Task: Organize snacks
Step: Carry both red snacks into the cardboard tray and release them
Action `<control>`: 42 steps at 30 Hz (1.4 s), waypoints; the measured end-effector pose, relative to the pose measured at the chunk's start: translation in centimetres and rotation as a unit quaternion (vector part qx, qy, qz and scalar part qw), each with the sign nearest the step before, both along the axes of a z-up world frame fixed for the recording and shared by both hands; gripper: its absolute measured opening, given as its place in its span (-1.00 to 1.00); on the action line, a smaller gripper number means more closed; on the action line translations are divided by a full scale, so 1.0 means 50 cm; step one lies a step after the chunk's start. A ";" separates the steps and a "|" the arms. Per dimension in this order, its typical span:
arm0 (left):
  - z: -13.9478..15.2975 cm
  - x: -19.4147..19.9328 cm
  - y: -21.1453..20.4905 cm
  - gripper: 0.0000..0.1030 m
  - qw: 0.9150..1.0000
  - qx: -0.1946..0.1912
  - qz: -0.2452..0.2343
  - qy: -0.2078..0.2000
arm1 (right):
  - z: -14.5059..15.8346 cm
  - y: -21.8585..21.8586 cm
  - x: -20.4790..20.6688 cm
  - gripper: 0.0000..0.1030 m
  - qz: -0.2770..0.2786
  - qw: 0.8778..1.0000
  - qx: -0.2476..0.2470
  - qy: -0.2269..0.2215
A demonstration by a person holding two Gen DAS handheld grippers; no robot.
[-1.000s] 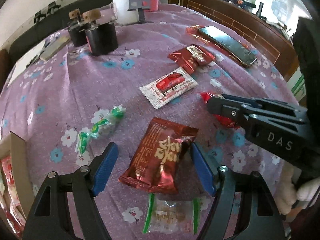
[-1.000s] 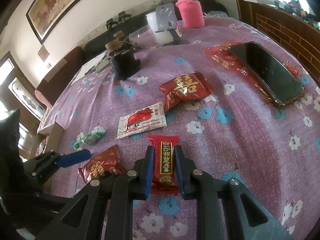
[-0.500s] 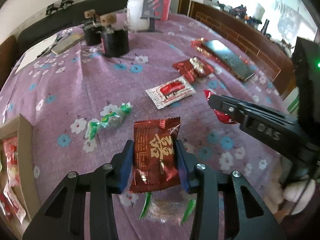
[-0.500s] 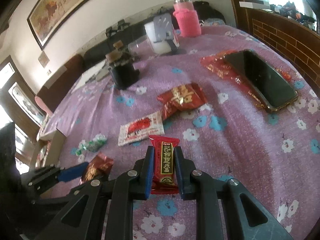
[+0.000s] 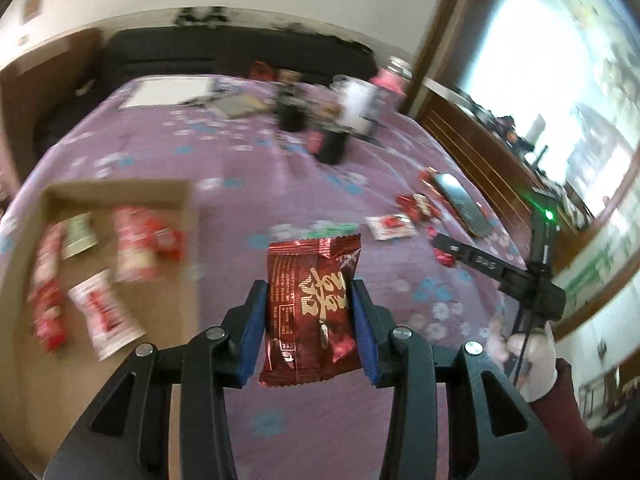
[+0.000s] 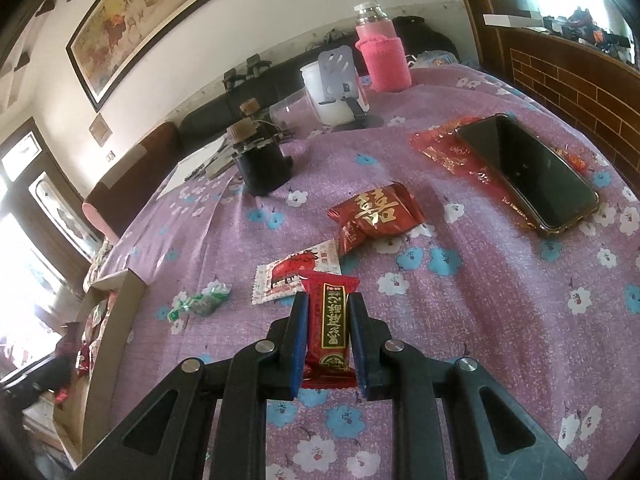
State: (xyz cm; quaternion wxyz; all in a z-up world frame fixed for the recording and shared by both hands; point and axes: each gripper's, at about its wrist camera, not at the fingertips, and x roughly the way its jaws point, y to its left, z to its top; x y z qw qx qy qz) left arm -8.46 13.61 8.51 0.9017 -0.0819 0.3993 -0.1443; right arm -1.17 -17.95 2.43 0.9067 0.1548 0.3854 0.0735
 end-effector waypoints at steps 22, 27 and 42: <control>-0.102 -0.075 0.339 -0.25 0.982 -0.009 0.173 0.070 | 0.088 0.372 -0.076 -0.62 0.191 0.981 -0.022 -0.021; -0.116 -0.056 0.353 -0.25 0.981 0.006 0.173 0.086 | 0.076 0.523 -0.089 -0.62 0.262 0.965 -0.027 0.001; -0.115 -0.036 0.390 -0.23 0.978 0.002 0.187 0.088 | -0.002 0.741 -0.096 -0.61 0.339 0.936 -0.084 0.053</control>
